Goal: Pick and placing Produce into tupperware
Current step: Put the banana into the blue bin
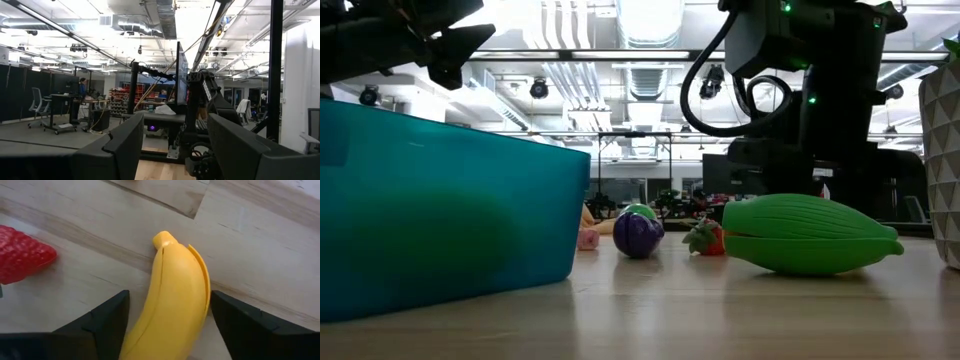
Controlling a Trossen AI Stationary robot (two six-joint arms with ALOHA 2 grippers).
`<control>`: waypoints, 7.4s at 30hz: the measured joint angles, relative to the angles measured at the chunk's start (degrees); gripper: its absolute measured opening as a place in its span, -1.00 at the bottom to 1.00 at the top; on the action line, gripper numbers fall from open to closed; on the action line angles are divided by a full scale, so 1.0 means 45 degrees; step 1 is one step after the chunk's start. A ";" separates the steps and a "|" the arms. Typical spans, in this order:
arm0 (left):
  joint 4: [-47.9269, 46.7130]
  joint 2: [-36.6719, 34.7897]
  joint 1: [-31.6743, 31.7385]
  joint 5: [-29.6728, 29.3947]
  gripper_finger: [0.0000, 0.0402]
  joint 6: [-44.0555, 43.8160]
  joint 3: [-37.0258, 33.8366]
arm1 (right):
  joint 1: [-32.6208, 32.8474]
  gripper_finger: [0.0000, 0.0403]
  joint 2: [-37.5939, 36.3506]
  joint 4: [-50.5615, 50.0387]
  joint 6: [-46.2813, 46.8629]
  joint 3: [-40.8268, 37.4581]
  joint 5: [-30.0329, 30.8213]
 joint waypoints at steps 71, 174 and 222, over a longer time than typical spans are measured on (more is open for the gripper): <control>0.0000 0.0010 0.0005 -0.0324 0.02 -0.0063 0.0000 | 0.0024 -0.28 -0.0068 0.2513 -0.7921 0.2824 0.2277; 0.0014 0.0003 0.0000 -0.0335 0.02 0.0005 -0.0002 | 0.0343 -0.32 0.5120 0.7309 -1.3418 0.8232 -0.1236; 0.0008 -0.0010 0.0005 -0.0335 0.02 0.0005 -0.0005 | 0.0248 -0.16 0.5435 0.4143 -1.3691 0.9641 -0.1418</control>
